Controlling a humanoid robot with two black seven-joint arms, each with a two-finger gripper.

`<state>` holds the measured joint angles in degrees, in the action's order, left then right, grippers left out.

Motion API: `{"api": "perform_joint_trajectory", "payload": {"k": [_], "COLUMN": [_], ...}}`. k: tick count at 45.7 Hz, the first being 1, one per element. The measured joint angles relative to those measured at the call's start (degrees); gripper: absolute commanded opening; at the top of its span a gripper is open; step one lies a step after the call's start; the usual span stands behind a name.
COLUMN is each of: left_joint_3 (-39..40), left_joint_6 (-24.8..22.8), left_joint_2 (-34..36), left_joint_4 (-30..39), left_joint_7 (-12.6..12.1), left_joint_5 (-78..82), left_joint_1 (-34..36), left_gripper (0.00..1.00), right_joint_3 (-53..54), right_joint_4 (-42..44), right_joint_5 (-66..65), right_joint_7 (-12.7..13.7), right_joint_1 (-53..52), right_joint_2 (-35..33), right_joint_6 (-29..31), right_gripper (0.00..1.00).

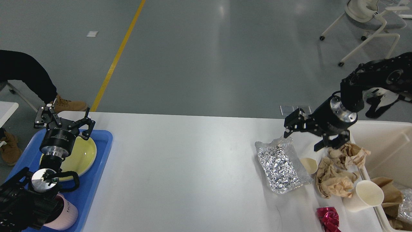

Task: Tidy desktop
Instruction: 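Bring the right gripper back and lower it to the foil packet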

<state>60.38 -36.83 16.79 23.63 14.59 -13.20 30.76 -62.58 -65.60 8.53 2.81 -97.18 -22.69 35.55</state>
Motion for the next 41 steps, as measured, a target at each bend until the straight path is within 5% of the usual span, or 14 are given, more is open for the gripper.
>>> {"api": "perform_joint_trajectory", "payload": {"k": [30, 31, 37, 41], "left_joint_3": [0.0, 0.0, 0.0, 0.0], "left_joint_6": [0.0, 0.0, 0.0, 0.0], "left_joint_2": [0.0, 0.0, 0.0, 0.0], "left_joint_4": [0.0, 0.0, 0.0, 0.0], "left_joint_7": [0.0, 0.0, 0.0, 0.0], "left_joint_5": [0.0, 0.0, 0.0, 0.0], "left_joint_1": [0.0, 0.0, 0.0, 0.0], "left_gripper": [0.96, 0.96, 0.96, 0.96], "right_joint_3": [9.0, 9.0, 9.2, 9.2], "right_joint_4": [5.5, 5.9, 7.4, 7.2], "right_joint_5": [2.5, 2.5, 2.4, 2.4], "right_joint_7": [0.1, 0.1, 0.1, 0.1], "right_joint_1": [26.8, 27.4, 30.2, 30.4], "right_joint_2": [2.0, 2.5, 4.6, 4.9], "right_joint_6": [-25.1, -26.2, -31.8, -32.2], "right_gripper": [0.96, 0.93, 0.25, 0.02]}}
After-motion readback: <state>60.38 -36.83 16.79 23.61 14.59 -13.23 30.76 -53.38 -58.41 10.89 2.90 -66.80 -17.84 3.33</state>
